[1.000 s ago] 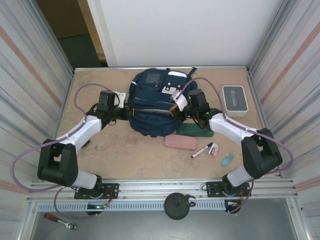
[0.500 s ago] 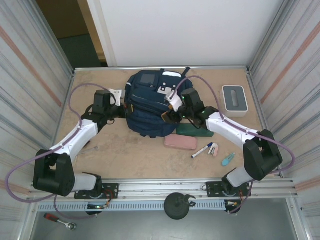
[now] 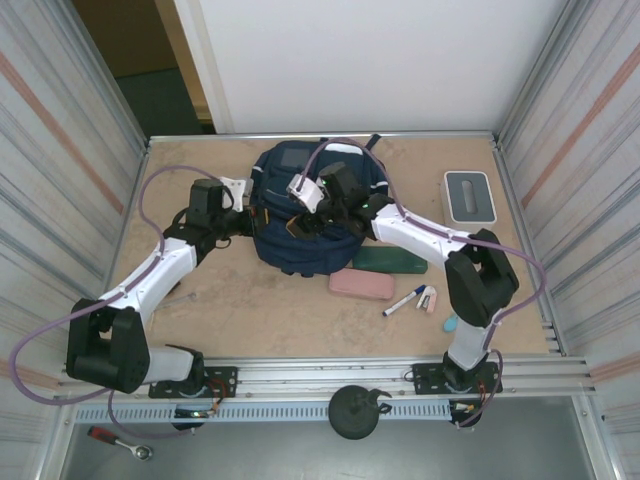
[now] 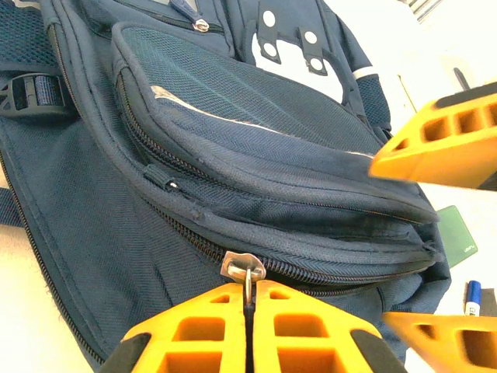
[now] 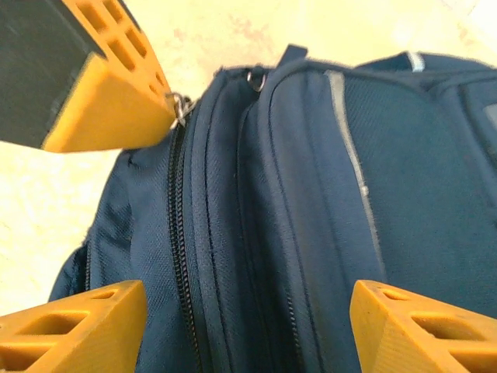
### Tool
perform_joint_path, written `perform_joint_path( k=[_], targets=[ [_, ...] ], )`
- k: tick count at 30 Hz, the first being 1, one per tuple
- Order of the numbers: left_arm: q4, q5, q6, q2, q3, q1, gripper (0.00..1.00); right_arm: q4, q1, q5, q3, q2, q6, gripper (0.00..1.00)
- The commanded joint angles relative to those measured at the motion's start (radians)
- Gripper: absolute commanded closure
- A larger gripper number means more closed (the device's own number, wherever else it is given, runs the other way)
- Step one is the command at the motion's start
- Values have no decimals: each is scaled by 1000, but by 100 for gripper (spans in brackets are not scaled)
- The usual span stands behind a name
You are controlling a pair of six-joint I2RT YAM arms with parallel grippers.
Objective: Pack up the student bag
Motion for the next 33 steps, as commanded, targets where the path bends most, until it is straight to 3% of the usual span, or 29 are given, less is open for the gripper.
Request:
perform_joint_path(
  k=[1, 5, 13, 21, 28, 33],
  targets=[
    [34, 30, -4, -47, 50, -8, 100, -31, 11, 18, 40, 31, -27, 37],
    [32, -18, 5, -53, 42, -7, 100, -29, 4, 51, 25, 24, -34, 70],
    [37, -104, 41, 8, 18, 121, 100, 42, -58, -47, -74, -78, -19, 99],
    [71, -94, 43, 219, 119, 226, 100, 72, -90, -159, -80, -98, 5, 100],
    [60, -14, 15, 473, 292, 235, 96, 128, -119, -287, -33, -62, 80, 100],
    [126, 57, -20, 501, 287, 236, 100, 95, -134, -286, 26, 1, 92, 100]
  ],
)
